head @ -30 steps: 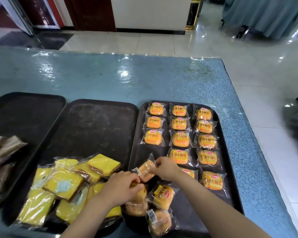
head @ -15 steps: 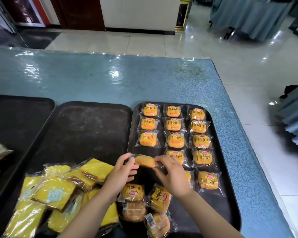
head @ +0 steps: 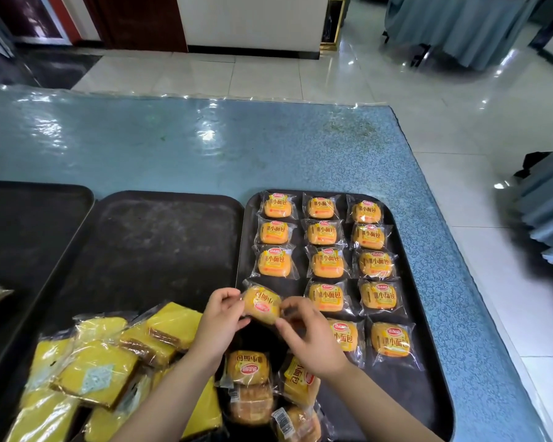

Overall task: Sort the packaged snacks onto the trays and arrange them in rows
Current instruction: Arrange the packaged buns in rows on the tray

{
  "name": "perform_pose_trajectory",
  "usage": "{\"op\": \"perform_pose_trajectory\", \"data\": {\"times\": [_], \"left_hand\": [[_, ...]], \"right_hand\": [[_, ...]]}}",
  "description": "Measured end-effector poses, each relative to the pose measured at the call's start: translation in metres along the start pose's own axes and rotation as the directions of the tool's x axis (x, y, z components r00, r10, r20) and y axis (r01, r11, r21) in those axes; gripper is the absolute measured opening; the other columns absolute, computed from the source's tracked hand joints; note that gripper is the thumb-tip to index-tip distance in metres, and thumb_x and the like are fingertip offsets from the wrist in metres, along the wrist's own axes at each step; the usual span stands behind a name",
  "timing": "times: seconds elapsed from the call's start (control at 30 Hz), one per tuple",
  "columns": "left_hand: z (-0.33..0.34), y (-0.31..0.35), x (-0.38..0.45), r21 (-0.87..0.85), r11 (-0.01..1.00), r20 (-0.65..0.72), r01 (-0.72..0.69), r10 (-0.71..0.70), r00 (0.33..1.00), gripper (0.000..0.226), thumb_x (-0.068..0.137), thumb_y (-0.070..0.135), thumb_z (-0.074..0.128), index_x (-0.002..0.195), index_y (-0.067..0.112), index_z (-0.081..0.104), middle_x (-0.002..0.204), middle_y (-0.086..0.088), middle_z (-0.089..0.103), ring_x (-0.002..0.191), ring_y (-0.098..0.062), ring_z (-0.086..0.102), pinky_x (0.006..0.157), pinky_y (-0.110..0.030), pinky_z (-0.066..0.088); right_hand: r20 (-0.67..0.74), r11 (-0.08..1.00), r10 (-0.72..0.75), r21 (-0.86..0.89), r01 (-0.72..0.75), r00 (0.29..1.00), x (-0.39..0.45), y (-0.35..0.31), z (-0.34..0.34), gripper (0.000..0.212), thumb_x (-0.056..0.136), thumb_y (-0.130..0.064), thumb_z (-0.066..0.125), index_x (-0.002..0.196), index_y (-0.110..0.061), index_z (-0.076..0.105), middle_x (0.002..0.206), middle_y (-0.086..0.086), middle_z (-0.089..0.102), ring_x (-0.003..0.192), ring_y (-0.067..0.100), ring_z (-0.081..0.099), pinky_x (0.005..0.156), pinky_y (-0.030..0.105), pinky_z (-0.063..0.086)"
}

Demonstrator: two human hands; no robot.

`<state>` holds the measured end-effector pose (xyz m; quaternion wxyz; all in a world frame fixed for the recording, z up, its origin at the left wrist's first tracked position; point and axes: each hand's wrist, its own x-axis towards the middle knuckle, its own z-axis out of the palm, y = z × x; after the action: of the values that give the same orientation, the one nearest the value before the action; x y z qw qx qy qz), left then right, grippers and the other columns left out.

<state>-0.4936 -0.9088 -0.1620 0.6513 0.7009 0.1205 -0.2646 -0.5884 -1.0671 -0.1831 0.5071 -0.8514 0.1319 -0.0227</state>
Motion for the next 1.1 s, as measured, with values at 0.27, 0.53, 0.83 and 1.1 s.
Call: {"op": "perform_pose_trajectory", "data": {"times": [0.27,0.53,0.83,1.1], "left_hand": [[-0.006,0.018,0.011,0.300,0.916,0.265,-0.267,0.189,0.946,0.023,0.101,0.017,0.048,0.100,0.028,0.068,0.105,0.011,0.070,0.097,-0.005,0.066,0.082,-0.030,0.057],[0.004,0.025,0.020,0.409,0.801,0.429,-0.438,0.255,0.867,0.027,0.098,0.013,0.052,0.113,0.036,0.055,0.121,0.015,0.055,0.116,0.000,0.053,0.095,-0.019,0.046],[-0.001,-0.010,0.005,0.684,0.402,0.494,-0.609,0.358,0.792,0.038,0.097,0.025,0.051,0.135,0.032,0.048,0.133,0.020,0.042,0.125,0.003,0.033,0.108,-0.021,0.034],[0.001,-0.024,0.005,0.777,0.091,0.598,-0.623,0.202,0.776,0.063,0.100,0.033,0.041,0.156,0.027,0.012,0.163,0.009,0.005,0.149,-0.011,0.009,0.119,-0.030,0.020]], "right_hand": [[-0.051,0.998,0.045,0.038,-0.043,0.998,0.026,-0.018,-0.016,0.033,0.092,-0.035,0.061,0.123,-0.030,0.049,0.113,-0.016,0.058,0.095,-0.002,0.056,0.080,0.014,0.047],[0.285,0.982,0.121,0.105,-0.157,0.951,0.043,-0.016,-0.024,0.025,0.089,-0.036,0.067,0.109,-0.022,0.062,0.091,-0.003,0.068,0.073,0.011,0.063,0.069,0.028,0.055],[0.003,0.871,0.473,0.151,-0.468,0.881,0.032,-0.001,-0.003,0.012,0.095,-0.025,0.059,0.096,-0.015,0.054,0.090,0.007,0.069,0.067,0.013,0.072,0.066,0.034,0.061],[-0.037,0.904,0.148,-0.401,-0.150,0.988,0.026,-0.003,-0.009,0.034,0.099,-0.026,0.047,0.131,-0.017,0.045,0.108,0.001,0.067,0.089,0.018,0.067,0.069,0.026,0.055]]}}
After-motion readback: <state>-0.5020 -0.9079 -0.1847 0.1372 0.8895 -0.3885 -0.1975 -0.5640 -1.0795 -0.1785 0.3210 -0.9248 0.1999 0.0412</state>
